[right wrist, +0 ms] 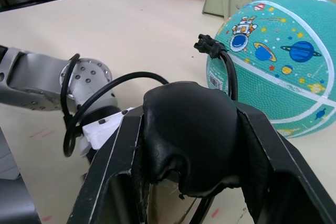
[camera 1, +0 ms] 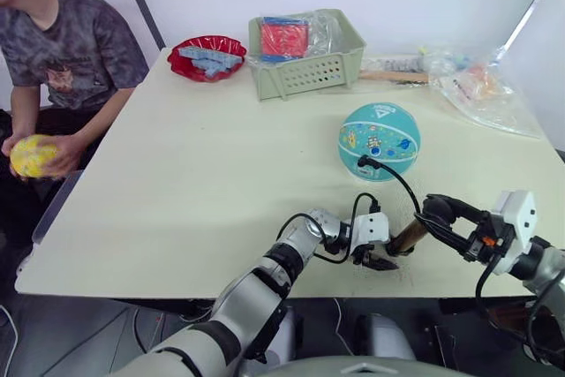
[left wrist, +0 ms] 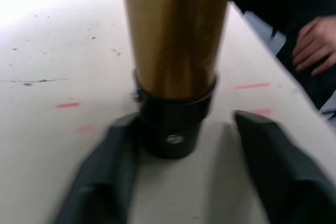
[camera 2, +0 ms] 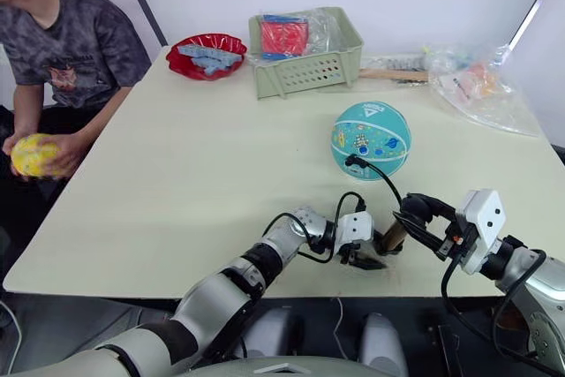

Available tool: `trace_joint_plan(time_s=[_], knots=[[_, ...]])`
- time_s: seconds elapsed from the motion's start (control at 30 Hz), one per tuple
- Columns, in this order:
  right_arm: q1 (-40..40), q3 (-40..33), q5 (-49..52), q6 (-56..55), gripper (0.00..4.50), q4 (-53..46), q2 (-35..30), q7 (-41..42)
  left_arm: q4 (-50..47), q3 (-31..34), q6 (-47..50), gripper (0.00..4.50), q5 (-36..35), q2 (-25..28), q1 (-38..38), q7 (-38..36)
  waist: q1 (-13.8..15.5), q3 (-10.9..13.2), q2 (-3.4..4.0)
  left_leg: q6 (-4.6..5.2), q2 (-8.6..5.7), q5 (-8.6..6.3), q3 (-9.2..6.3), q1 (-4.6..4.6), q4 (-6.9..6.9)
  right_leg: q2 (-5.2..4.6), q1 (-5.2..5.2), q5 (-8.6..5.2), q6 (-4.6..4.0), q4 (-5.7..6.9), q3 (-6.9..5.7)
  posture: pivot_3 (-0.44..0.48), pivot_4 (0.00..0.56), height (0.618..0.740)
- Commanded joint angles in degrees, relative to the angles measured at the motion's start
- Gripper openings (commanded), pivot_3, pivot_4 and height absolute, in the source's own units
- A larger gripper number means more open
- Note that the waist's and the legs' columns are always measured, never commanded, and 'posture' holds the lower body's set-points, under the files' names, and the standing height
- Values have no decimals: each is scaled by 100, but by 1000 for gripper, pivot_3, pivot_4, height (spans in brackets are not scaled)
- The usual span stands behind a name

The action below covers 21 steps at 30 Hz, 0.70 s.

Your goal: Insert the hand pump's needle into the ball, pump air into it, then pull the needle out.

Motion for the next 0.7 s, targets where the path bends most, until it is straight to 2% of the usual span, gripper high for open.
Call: trace_joint_plan(time_s=[0.03,0.3,0.53,0.7], knots=[[152,237,-101,192,1615,213,52,37,-327,167,-40,4500,-269,142,172,-373,-7,8,6,-1,0,0,0,1,0,0,0,0,0,0,1,0,150,738],[125,154,-36,204,1615,119,83,-19,-1615,444,172,4500,-824,642,384,-839,-3,57,71,-6,0,3,-4,-19,-6,9,-27,8,10,5,2,0,150,738],[44,-19,115,249,1615,-81,-7,-19,-3836,886,1063,4500,-1839,1689,1008,-1421,-48,74,92,-21,-6,12,-4,-65,-6,7,-73,10,9,8,10,0,150,738],[72,-87,133,219,1615,-120,-13,13,-4664,1070,1558,4500,-2289,2211,1288,-1537,-24,91,117,-36,-8,21,-9,-72,-9,11,-82,8,0,16,10,0,150,738]])
